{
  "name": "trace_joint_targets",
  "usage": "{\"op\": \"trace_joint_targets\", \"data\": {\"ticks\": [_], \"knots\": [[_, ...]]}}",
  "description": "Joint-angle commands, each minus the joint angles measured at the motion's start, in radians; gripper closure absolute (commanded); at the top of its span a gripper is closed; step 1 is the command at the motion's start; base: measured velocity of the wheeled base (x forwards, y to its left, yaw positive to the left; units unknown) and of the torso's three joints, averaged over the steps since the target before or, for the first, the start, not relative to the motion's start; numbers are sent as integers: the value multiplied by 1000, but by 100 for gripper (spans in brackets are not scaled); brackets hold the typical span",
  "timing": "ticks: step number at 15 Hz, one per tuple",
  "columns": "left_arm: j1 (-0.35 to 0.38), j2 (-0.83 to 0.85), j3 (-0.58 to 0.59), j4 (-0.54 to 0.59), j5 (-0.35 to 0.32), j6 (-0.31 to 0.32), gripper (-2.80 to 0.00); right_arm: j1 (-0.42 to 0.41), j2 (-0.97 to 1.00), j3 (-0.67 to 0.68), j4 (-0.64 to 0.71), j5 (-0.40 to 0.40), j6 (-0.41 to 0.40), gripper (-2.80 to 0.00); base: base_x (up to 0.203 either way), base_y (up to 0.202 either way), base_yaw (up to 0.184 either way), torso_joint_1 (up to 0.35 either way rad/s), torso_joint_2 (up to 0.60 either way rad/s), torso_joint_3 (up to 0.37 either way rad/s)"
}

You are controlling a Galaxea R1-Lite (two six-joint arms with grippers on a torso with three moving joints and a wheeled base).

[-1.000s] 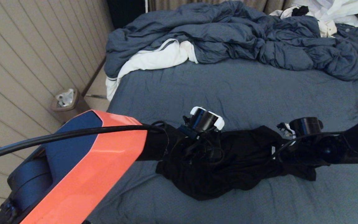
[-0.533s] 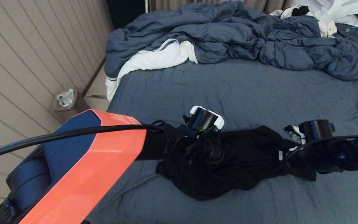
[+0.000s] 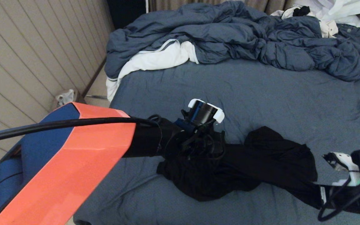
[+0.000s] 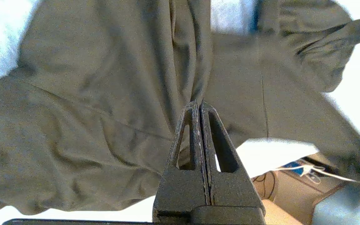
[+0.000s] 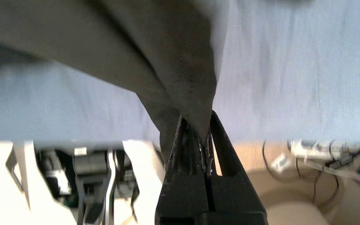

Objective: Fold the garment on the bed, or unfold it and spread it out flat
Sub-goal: Unford the black T-shirt

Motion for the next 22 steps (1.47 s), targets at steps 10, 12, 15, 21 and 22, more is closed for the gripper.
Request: {"op": "trace_joint_targets", "data": {"ticks": [10,12,15,21,22], "knots": [[0,-35,6,0,1,-3,0,4,-423,43,140,57,-1,0,0,0,0,0,0,0],[0,-40,7,0,1,-4,0,12,-482,-92,244,90,2,0,0,0,0,0,0,0],[0,-56,14,0,1,-3,0,19,-524,-200,327,179,7,0,0,0,0,0,0,0],[1,-83,19,0,1,-3,0,53,-364,-461,325,194,26,0,0,0,0,0,0,0],[2,-90,19,-1,2,-2,0,87,-323,-517,324,192,38,0,0,0,0,0,0,0]]}}
